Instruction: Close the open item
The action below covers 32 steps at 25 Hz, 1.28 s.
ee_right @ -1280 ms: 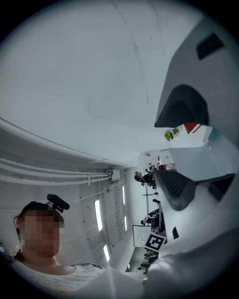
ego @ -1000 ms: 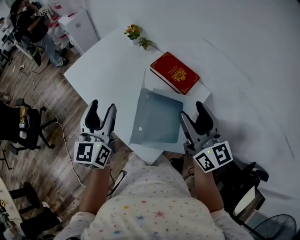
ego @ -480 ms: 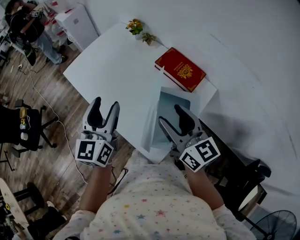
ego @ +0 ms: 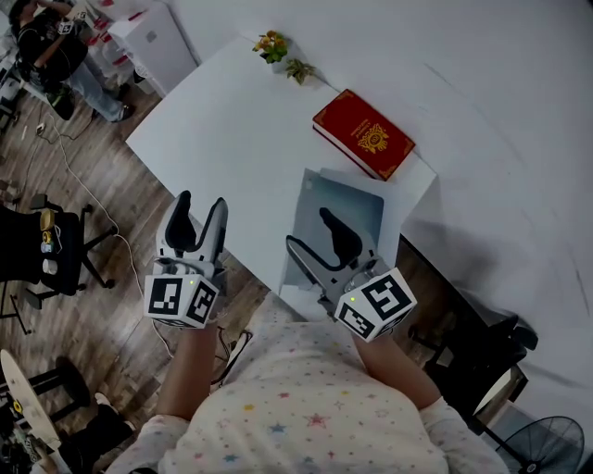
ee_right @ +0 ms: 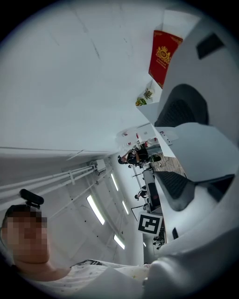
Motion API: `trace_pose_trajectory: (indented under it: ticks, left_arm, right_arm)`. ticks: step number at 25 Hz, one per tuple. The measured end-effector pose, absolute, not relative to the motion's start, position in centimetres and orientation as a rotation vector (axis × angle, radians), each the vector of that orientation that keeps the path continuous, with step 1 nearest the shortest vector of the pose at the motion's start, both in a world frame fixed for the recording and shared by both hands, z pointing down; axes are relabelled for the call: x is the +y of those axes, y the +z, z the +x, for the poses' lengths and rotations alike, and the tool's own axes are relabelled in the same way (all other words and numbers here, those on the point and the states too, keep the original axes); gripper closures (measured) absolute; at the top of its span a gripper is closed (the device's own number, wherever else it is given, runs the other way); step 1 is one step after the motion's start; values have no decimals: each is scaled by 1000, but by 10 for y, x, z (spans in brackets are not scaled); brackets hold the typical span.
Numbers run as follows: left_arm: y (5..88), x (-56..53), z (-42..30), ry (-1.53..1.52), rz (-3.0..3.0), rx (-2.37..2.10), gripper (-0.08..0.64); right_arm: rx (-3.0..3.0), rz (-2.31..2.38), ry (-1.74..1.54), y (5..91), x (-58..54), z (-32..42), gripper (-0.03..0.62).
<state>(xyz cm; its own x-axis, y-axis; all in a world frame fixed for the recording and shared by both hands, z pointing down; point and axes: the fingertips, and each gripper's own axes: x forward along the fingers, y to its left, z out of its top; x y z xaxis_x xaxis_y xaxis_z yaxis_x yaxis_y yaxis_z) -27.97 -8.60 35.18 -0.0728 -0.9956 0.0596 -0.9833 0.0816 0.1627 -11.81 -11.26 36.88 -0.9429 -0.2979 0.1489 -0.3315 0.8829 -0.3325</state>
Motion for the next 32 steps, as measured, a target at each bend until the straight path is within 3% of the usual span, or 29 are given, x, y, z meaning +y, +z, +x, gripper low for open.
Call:
trace_pose_trajectory:
  ticks: [15,22,32]
  left_arm:
    - [359,-53,-309,-129,1908,-2279,314]
    - [358,-55,-302,-145,1934,-2251,314]
    - [356,-67,-276,-166,2024,-2167,314]
  right_arm:
    - [-2857,500,505,393,-118,-135,311]
    - [-2831,486,546,394,-117,-114,375]
    - [-2762,584,654,406,-113,-71,409]
